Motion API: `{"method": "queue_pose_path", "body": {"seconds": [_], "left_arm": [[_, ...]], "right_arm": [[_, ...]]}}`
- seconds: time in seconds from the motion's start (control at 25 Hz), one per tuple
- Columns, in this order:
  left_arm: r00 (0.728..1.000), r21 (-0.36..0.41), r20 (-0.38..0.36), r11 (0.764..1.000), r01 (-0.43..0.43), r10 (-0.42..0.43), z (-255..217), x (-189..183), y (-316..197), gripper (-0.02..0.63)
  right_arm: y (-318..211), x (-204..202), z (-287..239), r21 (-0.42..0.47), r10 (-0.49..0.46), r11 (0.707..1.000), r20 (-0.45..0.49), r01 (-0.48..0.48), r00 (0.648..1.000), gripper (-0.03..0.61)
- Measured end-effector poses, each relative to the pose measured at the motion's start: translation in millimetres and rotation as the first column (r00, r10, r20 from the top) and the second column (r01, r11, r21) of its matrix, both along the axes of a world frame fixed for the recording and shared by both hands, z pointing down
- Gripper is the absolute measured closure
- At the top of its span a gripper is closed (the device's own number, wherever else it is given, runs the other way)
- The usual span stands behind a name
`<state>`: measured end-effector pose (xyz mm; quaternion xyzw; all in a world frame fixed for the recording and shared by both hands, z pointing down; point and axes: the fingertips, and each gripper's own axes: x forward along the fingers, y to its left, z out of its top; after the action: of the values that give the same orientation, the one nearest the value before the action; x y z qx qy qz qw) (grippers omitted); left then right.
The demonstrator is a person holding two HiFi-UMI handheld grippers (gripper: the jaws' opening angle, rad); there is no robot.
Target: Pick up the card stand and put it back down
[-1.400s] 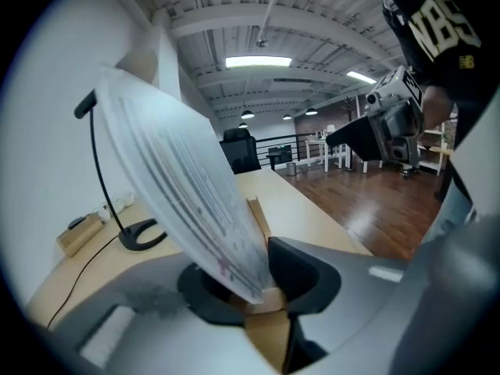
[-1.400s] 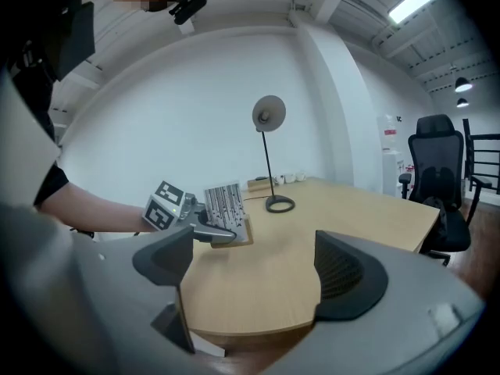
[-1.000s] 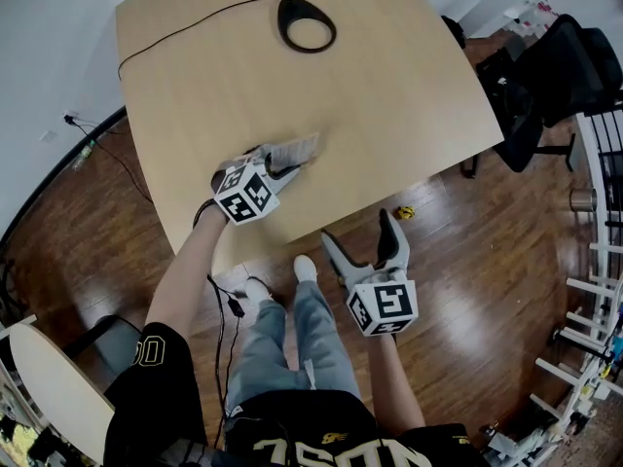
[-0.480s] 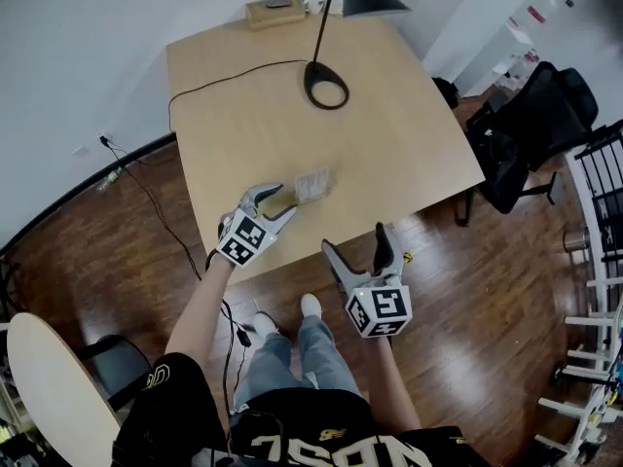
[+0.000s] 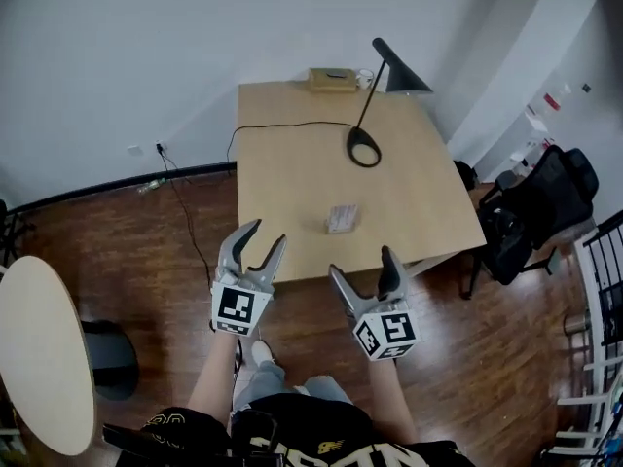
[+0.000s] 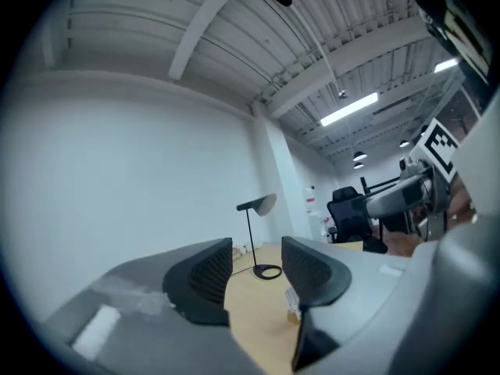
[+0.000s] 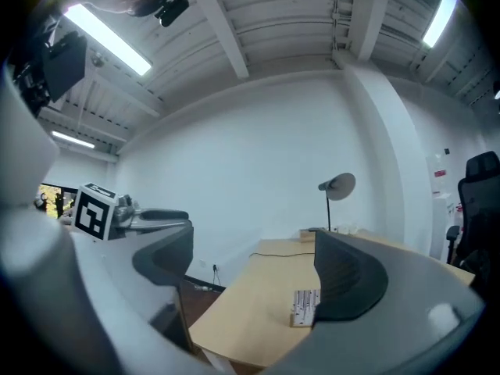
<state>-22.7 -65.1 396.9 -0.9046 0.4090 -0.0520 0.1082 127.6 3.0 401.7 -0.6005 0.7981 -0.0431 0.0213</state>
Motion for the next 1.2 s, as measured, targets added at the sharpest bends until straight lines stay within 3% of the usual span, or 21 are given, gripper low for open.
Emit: {"method": "queue_pose_path", "body": {"seconds": [0.12,0.16,0.24,0.4,0.52,0.72,1.0,1.2], "left_arm": [[0.987,-0.060,-0.121,0.993,0.101,-0.107,0.1,-18.9,51.8,0.400],[0.979,-0.098,-0.153,0.988,0.117,-0.131,5.2,-19.3,69.5,0.371],[0.972,-0.160,-0.169,0.978,0.136,-0.163,17.4,-11.8,105.9,0.288],[0.962,-0.174,-0.166,0.966,0.189,-0.218,13.3,3.9,164.6,0.275],[0.959,-0.143,-0.141,0.963,0.227,-0.247,-4.0,4.1,199.6,0.276],[0.961,-0.057,-0.152,0.972,0.227,-0.233,-36.6,-3.2,219.2,0.276],[0.951,-0.060,-0.208,0.973,0.221,-0.229,-42.2,-31.1,241.0,0.276],[0.942,-0.053,-0.235,0.971,0.233,-0.239,-47.7,-50.6,243.8,0.276]], "right_arm": [[28.2,-11.2,-4.8,0.043,-0.073,0.996,0.013,0.073,0.997,0.095],[40.9,-12.9,-4.2,0.053,-0.093,0.994,0.013,0.092,0.996,0.097],[67.6,-11.7,-0.6,0.068,-0.121,0.990,0.016,0.120,0.993,0.097],[102.7,-5.2,15.0,0.033,-0.165,0.986,0.032,0.164,0.986,0.097],[130.0,-2.4,12.6,0.010,-0.171,0.985,0.024,0.171,0.985,0.098],[142.8,5.6,-26.8,0.081,-0.103,0.991,-0.034,0.105,0.994,0.107],[159.0,-24.0,-47.5,0.110,-0.095,0.989,-0.072,0.103,0.993,0.109],[168.1,-40.2,-43.7,0.080,-0.073,0.993,-0.111,0.082,0.991,0.112]]}}
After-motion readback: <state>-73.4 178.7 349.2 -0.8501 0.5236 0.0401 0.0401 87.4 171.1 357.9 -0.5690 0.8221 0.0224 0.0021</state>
